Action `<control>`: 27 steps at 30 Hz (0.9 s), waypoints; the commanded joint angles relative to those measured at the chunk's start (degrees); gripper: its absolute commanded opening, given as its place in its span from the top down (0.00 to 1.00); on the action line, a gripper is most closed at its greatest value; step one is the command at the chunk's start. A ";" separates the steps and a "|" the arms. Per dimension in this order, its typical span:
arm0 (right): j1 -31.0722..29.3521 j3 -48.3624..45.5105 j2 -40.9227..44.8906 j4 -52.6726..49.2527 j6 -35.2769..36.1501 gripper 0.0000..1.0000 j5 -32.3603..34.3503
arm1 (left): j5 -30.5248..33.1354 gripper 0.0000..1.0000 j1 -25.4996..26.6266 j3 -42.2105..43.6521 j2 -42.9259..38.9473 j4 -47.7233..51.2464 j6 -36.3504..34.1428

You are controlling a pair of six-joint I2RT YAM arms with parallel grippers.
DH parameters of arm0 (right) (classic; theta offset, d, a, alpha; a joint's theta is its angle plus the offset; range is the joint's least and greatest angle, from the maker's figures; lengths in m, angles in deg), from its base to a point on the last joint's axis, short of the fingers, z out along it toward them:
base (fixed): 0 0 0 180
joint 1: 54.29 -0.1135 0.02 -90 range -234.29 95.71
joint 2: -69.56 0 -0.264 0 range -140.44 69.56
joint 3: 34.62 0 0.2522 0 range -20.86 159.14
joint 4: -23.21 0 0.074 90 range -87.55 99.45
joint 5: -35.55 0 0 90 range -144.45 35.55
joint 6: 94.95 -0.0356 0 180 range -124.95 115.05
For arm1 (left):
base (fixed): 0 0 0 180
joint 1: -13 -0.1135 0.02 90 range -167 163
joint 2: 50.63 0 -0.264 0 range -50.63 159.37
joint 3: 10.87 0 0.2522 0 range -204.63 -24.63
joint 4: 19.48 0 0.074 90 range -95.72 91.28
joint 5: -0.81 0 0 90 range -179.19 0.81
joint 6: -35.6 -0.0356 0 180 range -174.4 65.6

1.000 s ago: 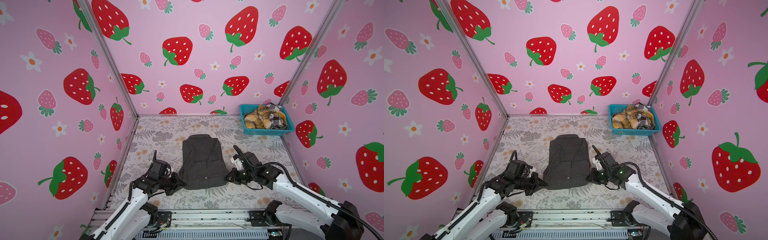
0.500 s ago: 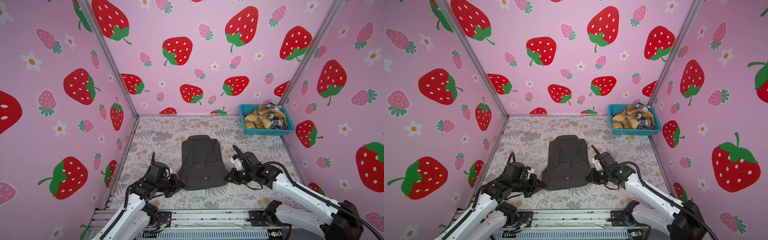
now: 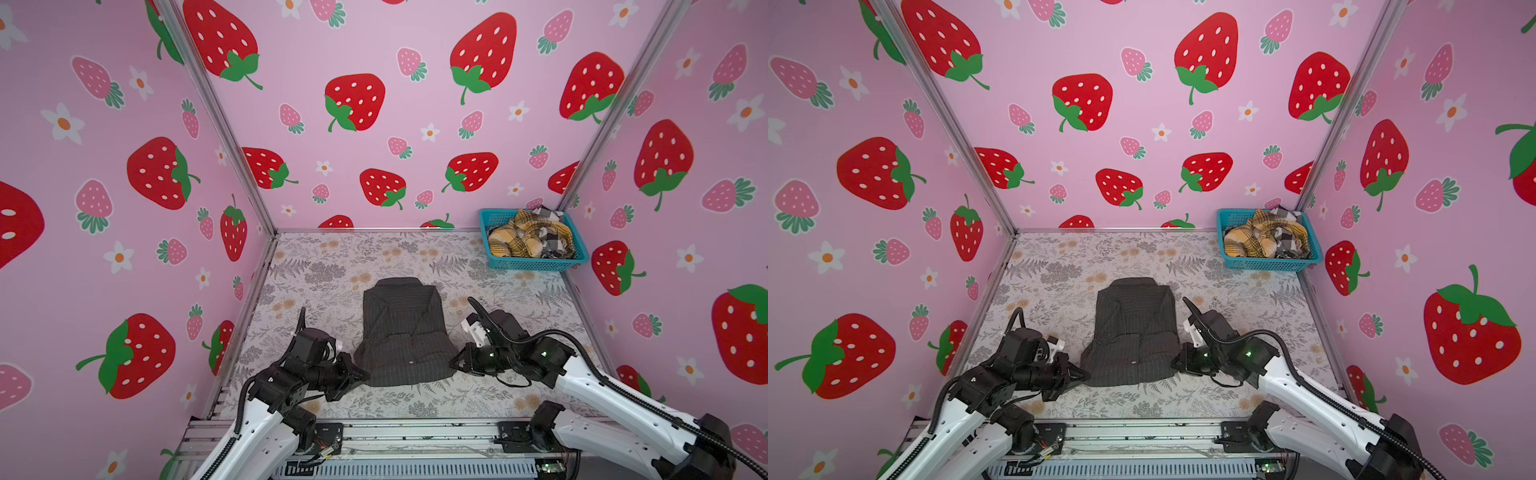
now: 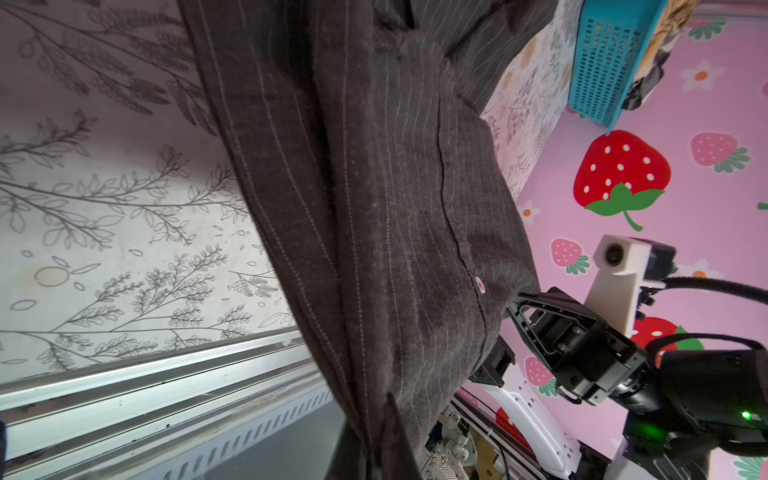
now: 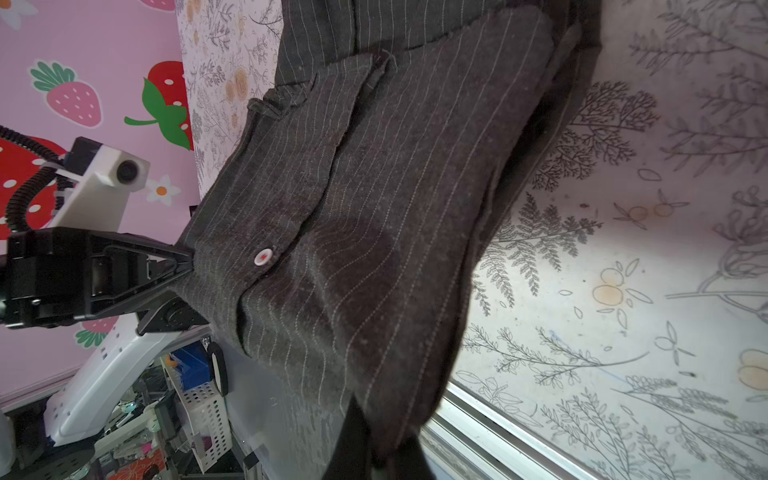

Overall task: Fold and stack the long sleeve shirts
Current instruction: 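Lift the near hem with both grippers and fold it toward the far edge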

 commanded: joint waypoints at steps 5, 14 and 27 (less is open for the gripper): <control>5.74 8.87 -6.41 -1.88 3.65 1.00 4.33 | 4.68 1.00 -0.61 -10.31 11.65 -4.45 -3.94; 19.11 28.89 -28.11 1.59 16.35 1.00 -6.65 | 6.24 1.00 -8.48 -22.92 35.10 -18.19 -9.46; 30.31 93.19 -84.18 -6.15 19.73 0.20 -10.55 | -0.07 0.54 -18.90 -81.34 94.04 -18.04 -16.57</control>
